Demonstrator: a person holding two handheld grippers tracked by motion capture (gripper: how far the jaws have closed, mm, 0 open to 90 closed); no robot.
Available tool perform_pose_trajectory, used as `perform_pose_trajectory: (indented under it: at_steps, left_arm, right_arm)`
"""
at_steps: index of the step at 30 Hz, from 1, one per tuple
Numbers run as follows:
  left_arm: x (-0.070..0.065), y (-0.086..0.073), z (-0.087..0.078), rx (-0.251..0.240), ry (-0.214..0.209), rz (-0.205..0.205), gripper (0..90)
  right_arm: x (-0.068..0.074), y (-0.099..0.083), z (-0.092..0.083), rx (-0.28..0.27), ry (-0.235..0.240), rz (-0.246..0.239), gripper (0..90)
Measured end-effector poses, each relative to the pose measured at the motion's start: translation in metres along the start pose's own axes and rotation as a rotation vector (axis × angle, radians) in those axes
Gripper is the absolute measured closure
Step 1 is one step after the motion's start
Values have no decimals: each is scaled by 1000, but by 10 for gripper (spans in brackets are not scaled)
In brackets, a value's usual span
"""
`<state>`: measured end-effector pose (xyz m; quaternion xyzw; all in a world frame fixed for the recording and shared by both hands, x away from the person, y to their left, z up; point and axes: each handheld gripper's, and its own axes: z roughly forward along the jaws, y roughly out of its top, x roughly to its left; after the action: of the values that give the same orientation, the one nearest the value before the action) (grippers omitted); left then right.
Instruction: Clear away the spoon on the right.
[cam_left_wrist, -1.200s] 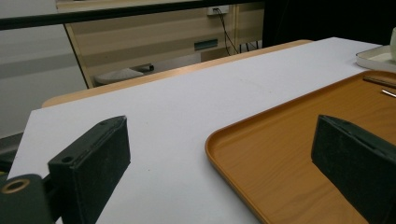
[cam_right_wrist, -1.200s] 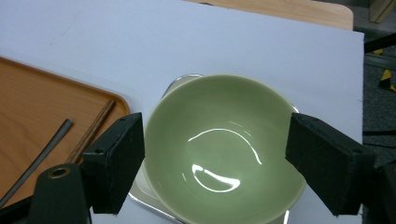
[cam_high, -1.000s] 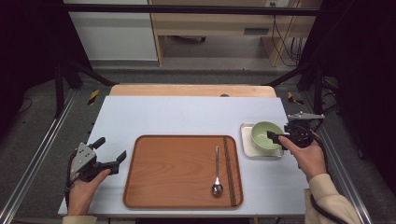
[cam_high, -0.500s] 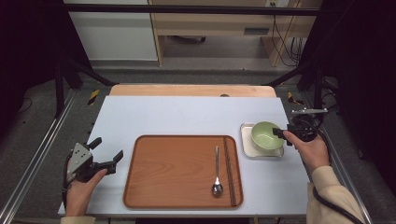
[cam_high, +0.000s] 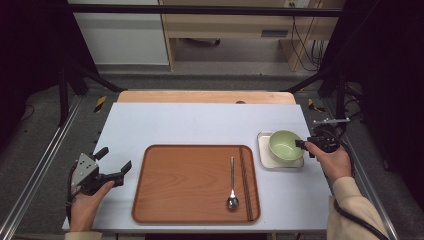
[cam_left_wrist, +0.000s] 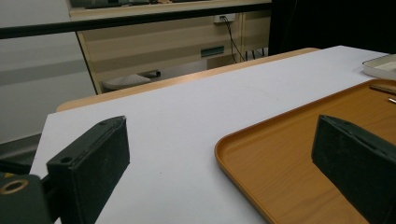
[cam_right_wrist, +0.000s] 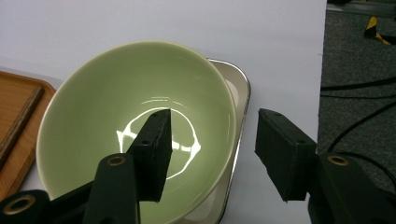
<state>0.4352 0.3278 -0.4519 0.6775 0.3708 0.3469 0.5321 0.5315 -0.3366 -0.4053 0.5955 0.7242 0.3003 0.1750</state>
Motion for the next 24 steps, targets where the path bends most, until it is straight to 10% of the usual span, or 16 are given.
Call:
perform_pose_trajectory:
  at_steps: [24]
  left_arm:
    - [0, 0, 1, 0, 1, 4, 40]
  right_arm:
    - [-6, -6, 20, 78, 33, 45, 692]
